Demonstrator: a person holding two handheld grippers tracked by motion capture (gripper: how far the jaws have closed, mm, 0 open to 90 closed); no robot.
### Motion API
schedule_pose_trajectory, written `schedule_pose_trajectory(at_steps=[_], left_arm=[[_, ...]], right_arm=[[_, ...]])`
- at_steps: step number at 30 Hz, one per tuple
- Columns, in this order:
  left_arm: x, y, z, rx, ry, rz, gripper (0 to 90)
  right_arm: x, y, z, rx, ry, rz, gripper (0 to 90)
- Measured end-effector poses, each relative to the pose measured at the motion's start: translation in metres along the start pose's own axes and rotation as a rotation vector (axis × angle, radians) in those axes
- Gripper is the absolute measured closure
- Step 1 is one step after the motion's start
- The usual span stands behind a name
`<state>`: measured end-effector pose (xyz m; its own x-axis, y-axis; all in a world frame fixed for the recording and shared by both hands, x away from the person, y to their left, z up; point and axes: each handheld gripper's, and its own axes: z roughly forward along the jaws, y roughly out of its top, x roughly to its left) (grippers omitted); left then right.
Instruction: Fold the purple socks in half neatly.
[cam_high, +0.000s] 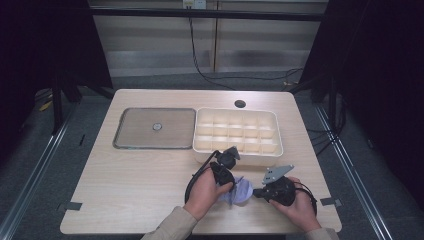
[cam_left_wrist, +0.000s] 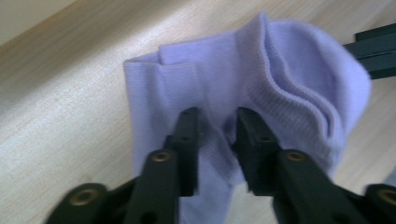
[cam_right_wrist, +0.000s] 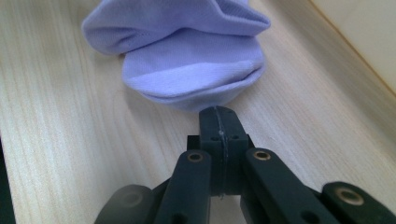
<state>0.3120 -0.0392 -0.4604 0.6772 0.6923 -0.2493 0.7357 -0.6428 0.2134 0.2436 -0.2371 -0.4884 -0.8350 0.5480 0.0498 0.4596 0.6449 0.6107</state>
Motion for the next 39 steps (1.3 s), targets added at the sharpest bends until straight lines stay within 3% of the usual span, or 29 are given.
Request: schedule_pose_trajectory(at_steps=[3,6,7,17,26,32,39], left_arm=[[0.002,0.0,-0.001,0.009,-0.008,-0.003,87.1],[0.004,0.0,-0.003,0.014,-0.018,-0.001,88.2],[0.003,0.0,-0.005,0.005,-0.025,-0.017,88.2],[0.0,0.007,-0.04,-0.078,-0.144,-0.01,88.1],[-0.015,0.013,-0.018,-0.06,-0.195,0.007,88.2],[-0.024,0.013,-0.01,-0.073,-0.226,0.016,88.2],[-0.024,0.01,0.008,-0.064,-0.217,0.016,88.1]], right_arm=[[0.0,0.0,0.0,0.006,-0.005,-0.002,90.0],[0.001,0.0,0.0,0.011,-0.002,0.0,90.0],[0.001,0.0,0.0,0.012,-0.003,0.0,90.0],[0.001,0.001,0.001,0.004,0.001,-0.002,90.0],[0.001,0.001,0.001,0.006,0.0,0.001,90.0],[0.002,0.002,0.002,0.002,0.002,-0.005,90.0],[0.002,0.002,0.002,0.001,0.002,-0.003,90.0]])
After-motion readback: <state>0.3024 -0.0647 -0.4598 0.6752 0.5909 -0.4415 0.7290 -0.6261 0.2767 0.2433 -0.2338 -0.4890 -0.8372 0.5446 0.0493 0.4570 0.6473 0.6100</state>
